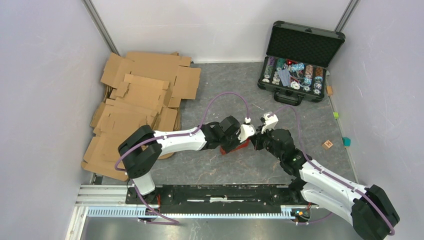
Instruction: Fold the paper box
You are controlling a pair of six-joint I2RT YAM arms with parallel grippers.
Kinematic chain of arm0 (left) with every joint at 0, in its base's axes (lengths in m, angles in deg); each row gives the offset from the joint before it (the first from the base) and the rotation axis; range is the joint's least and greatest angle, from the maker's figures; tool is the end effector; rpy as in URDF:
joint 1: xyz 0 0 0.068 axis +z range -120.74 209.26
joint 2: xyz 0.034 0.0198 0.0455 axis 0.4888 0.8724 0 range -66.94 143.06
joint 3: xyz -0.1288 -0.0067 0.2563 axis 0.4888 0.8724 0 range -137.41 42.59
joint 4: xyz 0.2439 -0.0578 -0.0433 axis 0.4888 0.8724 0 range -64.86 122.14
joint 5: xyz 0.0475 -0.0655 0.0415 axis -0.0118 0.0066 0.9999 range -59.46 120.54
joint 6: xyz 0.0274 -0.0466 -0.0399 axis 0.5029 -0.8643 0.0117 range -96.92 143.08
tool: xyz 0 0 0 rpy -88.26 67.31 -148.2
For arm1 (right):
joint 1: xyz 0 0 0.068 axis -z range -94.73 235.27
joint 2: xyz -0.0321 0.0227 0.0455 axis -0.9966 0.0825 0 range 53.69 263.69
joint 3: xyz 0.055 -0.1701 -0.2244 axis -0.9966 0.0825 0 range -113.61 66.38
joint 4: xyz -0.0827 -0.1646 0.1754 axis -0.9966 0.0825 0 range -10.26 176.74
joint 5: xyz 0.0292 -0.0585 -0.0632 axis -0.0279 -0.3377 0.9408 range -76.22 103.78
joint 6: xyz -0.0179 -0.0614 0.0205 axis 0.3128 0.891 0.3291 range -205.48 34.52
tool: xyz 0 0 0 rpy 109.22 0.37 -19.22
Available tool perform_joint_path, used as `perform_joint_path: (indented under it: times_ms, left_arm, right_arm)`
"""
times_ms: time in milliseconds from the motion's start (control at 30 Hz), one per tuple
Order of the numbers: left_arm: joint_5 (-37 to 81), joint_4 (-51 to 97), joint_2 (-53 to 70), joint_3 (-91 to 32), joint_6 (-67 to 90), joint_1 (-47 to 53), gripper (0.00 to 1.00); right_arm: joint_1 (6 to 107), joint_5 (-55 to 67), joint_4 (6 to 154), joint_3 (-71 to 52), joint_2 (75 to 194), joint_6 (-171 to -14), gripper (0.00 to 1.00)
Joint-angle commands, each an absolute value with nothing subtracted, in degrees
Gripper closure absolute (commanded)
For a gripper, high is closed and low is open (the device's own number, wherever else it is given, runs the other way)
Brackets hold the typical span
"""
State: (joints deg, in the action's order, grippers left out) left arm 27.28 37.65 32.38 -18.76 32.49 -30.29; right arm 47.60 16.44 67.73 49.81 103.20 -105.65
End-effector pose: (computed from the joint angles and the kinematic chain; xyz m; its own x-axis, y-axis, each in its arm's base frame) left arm 0.1849 -0.3208 0.1911 -0.2419 0.7338 -0.6348 0.9312 0.3595 0.0608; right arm 0.1520 0.1142 0.2011 -0.4640 0.0768 -0.8825 -0.4433 0.8424 0.3064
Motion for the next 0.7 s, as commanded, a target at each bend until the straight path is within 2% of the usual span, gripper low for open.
perform_joint_path:
  times_ms: [0,333,667]
  left_arm:
    - [25.2,41.8,35.5,-19.5,34.6,-32.0,0.65]
    - [20.8,41.3,35.7,-19.6,33.1,-30.2,0.66]
    - [21.3,41.9,36.6,-20.2,33.4,-30.2,0.67]
  right_arm:
    - [46.7,18.9,61.3,50.7,101.1,-92.8,1.00]
    - [46.7,16.2,55.5,55.5,103.2,-97.6,1.00]
    - [46.7,18.4,59.2,51.3,103.1,-100.3,1.00]
